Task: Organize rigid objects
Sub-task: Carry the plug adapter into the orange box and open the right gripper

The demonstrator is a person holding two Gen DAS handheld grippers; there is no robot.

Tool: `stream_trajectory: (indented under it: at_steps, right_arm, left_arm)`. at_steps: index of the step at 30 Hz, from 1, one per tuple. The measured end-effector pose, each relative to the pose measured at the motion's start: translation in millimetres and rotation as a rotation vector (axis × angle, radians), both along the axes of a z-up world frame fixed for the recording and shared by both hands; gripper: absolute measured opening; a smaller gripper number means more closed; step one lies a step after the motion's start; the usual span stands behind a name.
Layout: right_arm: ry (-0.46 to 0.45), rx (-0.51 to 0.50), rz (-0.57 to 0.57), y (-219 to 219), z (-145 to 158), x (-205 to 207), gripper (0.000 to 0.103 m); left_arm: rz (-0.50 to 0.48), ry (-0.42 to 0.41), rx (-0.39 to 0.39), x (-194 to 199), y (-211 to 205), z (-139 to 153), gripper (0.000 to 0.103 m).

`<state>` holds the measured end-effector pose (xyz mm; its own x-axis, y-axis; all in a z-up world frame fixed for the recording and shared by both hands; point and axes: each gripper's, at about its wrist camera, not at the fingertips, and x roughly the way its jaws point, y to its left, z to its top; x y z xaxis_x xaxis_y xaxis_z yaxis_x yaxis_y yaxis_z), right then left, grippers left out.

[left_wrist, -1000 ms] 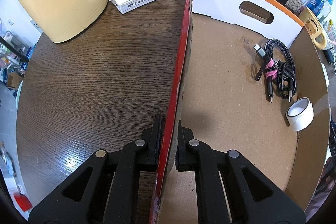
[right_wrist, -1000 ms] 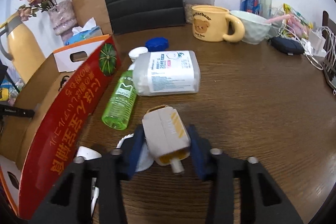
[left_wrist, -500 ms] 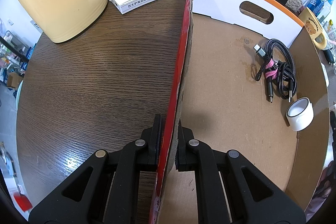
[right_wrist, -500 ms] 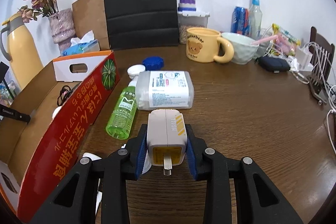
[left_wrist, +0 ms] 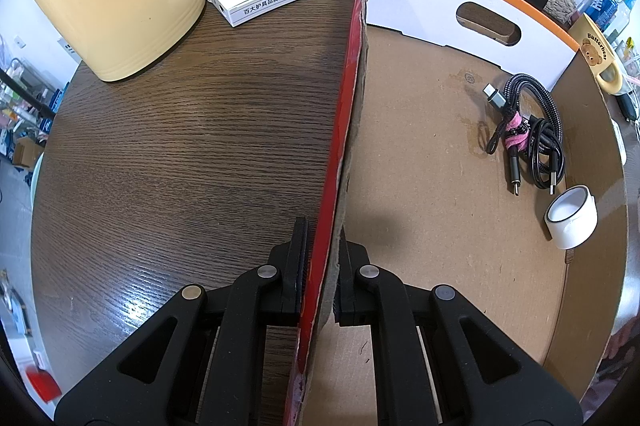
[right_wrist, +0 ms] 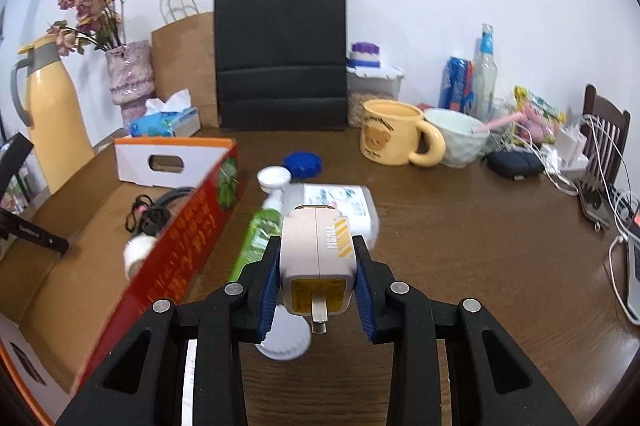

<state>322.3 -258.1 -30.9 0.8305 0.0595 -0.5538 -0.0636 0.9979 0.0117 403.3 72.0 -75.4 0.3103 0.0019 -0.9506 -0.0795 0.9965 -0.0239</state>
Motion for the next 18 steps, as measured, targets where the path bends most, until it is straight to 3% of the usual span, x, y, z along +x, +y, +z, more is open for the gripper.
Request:
stream_trajectory:
  at_steps: [18]
  right_arm:
    - [-0.09,-0.083,0.217,85,40,35,0.036]
  left_arm:
    - [0.0,0.0,0.001,0,0,0,0.006]
